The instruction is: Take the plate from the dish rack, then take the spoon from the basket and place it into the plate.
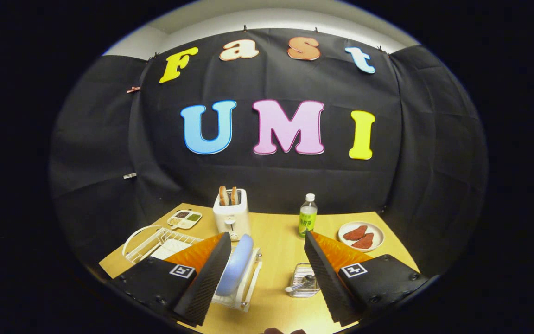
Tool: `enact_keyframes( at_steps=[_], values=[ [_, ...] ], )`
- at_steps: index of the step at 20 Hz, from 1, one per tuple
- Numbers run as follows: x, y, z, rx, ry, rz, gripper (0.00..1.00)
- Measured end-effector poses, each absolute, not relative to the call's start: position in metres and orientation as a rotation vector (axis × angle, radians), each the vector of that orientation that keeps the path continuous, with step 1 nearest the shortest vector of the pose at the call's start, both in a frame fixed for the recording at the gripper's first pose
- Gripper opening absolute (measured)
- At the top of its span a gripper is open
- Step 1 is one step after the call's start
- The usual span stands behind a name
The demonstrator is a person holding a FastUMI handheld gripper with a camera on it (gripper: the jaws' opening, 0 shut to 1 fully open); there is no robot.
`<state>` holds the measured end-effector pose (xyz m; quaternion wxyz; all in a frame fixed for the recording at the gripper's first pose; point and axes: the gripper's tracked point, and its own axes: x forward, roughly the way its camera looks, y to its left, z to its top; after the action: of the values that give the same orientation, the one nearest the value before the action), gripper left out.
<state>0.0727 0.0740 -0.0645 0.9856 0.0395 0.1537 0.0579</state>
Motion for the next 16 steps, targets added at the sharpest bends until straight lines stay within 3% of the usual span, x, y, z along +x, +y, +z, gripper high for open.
enact_keyframes(
  at_steps=[10, 11, 14, 16],
  values=[
    [0.125, 0.124, -0.167, 0.116, 0.687, 0.103, 0.96],
    [0.129, 0.127, -0.173, 0.135, 0.706, 0.093, 0.93],
    [0.134, 0.120, -0.196, 0.133, 0.776, 0.042, 0.72],
    [0.137, 0.130, -0.205, 0.163, 0.814, 0.055, 0.65]
  ],
)
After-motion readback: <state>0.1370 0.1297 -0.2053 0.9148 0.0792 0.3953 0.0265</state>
